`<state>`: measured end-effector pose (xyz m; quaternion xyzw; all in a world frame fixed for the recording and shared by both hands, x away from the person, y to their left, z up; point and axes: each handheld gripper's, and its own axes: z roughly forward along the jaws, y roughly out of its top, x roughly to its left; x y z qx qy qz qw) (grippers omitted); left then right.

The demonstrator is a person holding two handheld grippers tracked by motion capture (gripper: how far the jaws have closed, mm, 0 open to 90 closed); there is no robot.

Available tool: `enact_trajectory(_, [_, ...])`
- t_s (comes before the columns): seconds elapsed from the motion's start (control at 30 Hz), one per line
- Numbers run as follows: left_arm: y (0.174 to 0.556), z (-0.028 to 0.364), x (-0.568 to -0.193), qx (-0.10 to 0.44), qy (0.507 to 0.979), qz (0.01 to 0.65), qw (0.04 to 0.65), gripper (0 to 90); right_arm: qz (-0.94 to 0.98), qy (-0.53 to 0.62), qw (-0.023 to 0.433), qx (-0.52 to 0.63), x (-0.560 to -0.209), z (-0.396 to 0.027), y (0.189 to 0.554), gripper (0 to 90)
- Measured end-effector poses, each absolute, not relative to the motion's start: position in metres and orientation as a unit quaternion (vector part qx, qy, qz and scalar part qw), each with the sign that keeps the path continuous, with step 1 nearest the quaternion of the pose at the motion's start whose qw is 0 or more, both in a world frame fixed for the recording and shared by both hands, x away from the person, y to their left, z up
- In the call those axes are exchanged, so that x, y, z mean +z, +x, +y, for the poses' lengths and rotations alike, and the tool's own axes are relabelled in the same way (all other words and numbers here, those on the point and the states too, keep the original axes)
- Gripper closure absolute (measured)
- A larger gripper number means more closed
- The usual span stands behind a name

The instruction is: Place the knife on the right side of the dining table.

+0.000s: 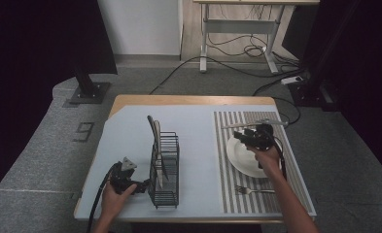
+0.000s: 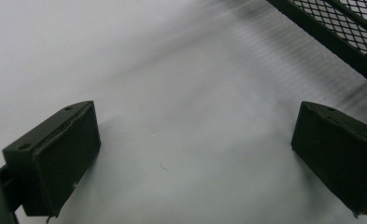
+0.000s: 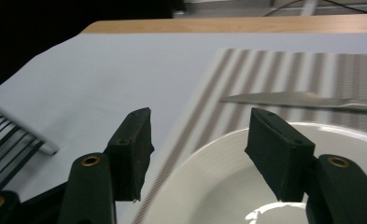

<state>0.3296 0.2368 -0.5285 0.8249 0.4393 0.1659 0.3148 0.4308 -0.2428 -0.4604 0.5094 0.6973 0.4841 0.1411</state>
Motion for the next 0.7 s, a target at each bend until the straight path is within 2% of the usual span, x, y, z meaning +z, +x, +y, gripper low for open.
enact_trajectory(0.4, [0.330, 0.237, -0.529, 0.166, 0.825, 0.439, 0.315, 0.7, 0.752, 0.422, 0.112, 0.494, -0.478, -0.186, 0.370, 39.4])
enact_trajectory(0.7, [0.330, 0.237, -0.529, 0.165, 0.825, 0.440, 0.315, 0.7, 0.756, 0.426, 0.110, 0.485, -0.487, -0.180, 0.367, 38.8])
